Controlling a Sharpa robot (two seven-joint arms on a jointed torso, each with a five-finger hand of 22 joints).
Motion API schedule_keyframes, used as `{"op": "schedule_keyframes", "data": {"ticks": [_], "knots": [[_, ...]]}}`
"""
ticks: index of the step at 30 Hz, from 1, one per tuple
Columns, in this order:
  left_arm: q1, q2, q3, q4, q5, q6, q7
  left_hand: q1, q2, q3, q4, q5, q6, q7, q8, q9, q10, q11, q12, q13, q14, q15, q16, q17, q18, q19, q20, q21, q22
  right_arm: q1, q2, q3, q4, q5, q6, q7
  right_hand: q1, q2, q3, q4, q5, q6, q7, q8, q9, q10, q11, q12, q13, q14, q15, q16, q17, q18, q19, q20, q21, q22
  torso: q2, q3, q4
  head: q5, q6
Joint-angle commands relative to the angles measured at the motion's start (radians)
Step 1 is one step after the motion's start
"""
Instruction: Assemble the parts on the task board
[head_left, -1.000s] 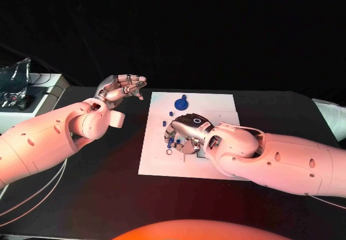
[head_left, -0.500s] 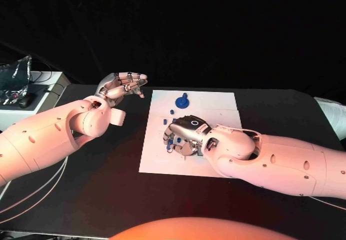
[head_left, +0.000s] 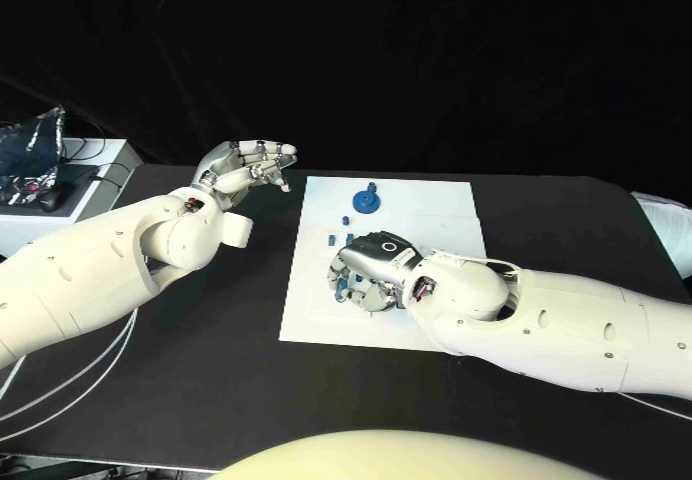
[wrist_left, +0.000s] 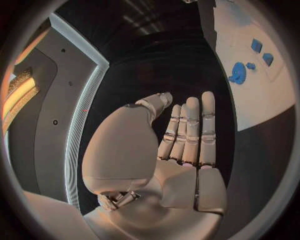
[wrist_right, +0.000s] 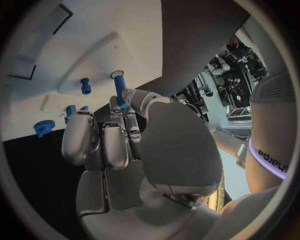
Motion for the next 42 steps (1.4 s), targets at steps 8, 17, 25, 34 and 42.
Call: {"op": "schedule_keyframes", "data": {"ticks": [8,17,25,34,42], "knots": [[0.0,-0.001,0.001,0.005,-0.003,0.004,0.007,0.006,0.002,-0.006,0.0,0.0,-0.004,0.001,0.006,-0.001,-0.005,0.0,0.0,-0.001,-0.004,0.002,-0.001,0.002,0.014,0.004,0.001,-0.004,-0.001,-0.005,0.004,-0.002,-0.013,-0.022,0.032,-0.005,-0.004,0.011,0.003,-0.005,0.004,-0.007,0.001,0.005,0.003,0.088,-0.082,0.002,0.026,0.013,-0.006,0.002,-0.001,-0.009,-0.002,-0.003,0.0,-0.001,-0.001,-0.0002,-0.0002,0.003,-0.008],[0.0,-0.002,0.001,0.007,-0.004,0.004,0.007,0.006,0.002,-0.006,0.0,0.0,-0.004,0.001,0.006,-0.001,-0.005,0.0,0.0,-0.001,-0.004,0.002,-0.001,0.002,0.014,0.004,0.001,-0.004,-0.001,-0.009,0.007,-0.003,-0.023,-0.036,0.049,-0.015,-0.006,0.011,0.004,-0.008,0.004,-0.007,0.001,0.005,0.004,0.088,-0.082,0.001,0.027,0.013,-0.006,0.002,-0.003,-0.009,-0.002,-0.003,-0.001,-0.002,-0.001,-0.0002,-0.0002,0.002,-0.01],[0.0,-0.002,0.001,0.008,-0.005,0.003,0.007,0.006,0.002,-0.006,0.0,0.0,-0.004,0.001,0.006,-0.001,-0.005,0.0,0.0,-0.001,-0.004,0.002,-0.001,0.002,0.014,0.004,0.001,-0.004,-0.001,-0.012,0.008,-0.005,-0.019,-0.037,0.053,-0.013,-0.007,0.011,0.005,-0.009,0.005,-0.007,0.001,0.005,0.004,0.088,-0.082,0.0,0.027,0.012,-0.006,0.001,-0.006,-0.008,-0.003,-0.003,-0.004,-0.004,-0.001,0.0,0.0009,0.005,-0.014],[0.0,-0.003,0.001,0.008,-0.005,0.003,0.007,0.009,0.003,-0.008,-0.001,0.0,-0.006,0.001,0.011,-0.002,-0.006,0.0,0.001,-0.004,-0.006,0.002,-0.001,0.002,0.014,0.004,0.001,-0.004,-0.001,-0.014,-0.01,-0.006,0.007,-0.045,0.043,-0.02,-0.009,0.011,0.006,-0.011,0.005,-0.007,0.001,0.006,0.005,0.088,-0.082,0.0,0.027,0.012,-0.006,0.001,-0.005,-0.009,-0.003,-0.003,-0.003,-0.002,-0.001,0.0,0.0,0.008,-0.017],[0.0,-0.003,0.001,0.007,-0.005,0.004,0.007,0.009,0.003,-0.008,-0.001,0.0,-0.006,0.001,0.011,-0.002,-0.006,0.0,0.001,-0.004,-0.006,0.002,-0.001,0.002,0.014,0.004,0.001,-0.004,-0.001,-0.014,-0.023,-0.006,0.022,-0.063,0.023,-0.034,-0.01,0.011,0.006,-0.012,0.005,-0.007,0.001,0.006,0.006,0.089,-0.082,0.0,0.028,0.012,-0.006,0.001,-0.004,-0.009,-0.003,-0.003,-0.002,-0.001,-0.001,0.0003,0.0,0.008,-0.017]]}}
